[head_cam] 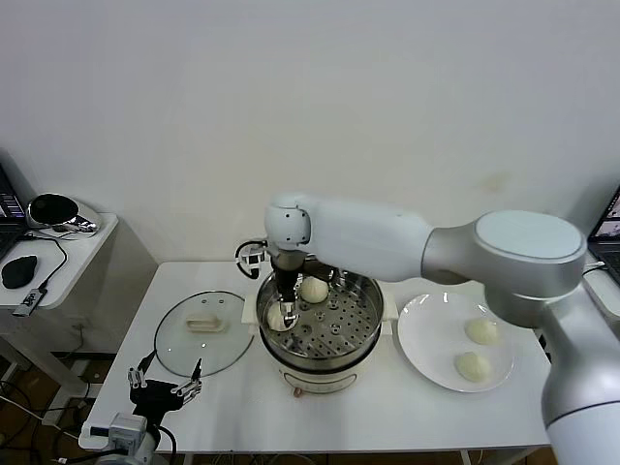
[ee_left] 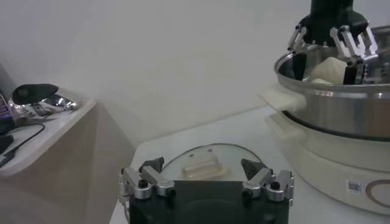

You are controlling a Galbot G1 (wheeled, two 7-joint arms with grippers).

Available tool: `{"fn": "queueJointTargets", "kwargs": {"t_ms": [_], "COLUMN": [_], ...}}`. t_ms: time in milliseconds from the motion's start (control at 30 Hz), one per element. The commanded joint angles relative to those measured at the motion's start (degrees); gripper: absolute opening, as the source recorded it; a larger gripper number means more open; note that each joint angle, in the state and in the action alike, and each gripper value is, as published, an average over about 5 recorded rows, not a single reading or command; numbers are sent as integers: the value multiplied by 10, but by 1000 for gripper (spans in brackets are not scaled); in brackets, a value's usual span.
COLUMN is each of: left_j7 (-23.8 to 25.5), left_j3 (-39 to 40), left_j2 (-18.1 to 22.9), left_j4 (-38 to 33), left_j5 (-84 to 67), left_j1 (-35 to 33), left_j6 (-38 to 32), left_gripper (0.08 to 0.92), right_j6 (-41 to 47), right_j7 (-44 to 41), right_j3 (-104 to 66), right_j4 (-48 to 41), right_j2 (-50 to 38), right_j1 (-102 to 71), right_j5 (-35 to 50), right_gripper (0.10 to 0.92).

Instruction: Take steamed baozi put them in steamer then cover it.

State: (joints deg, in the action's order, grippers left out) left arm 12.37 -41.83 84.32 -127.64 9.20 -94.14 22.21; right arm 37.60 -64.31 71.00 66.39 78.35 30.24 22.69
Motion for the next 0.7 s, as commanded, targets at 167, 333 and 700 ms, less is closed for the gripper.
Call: {"fn": "queueJointTargets", "kwargs": {"t_ms": [167,333,700], "left_j7": [4,4,7], "left_j3": [5,7,9], "left_j2": [-5,-9,-12], "left_j4": [-1,12,27], "left_j5": [-1,-4,-12], "left_j1": [-4,-6,-18], "left_j6": [3,5,5], "left_gripper": [823,823,823], "right_j6": [-58,-107,-175], "right_j7": [-65,-87,-103], "right_j3": [-29,-32,-151], "right_j4": [201,233,236], "right_j2": [-297,-420,-553], "right_j1": [113,98,-108], "right_j5": [-45,-96,-231], "right_gripper": [823,823,823]}}
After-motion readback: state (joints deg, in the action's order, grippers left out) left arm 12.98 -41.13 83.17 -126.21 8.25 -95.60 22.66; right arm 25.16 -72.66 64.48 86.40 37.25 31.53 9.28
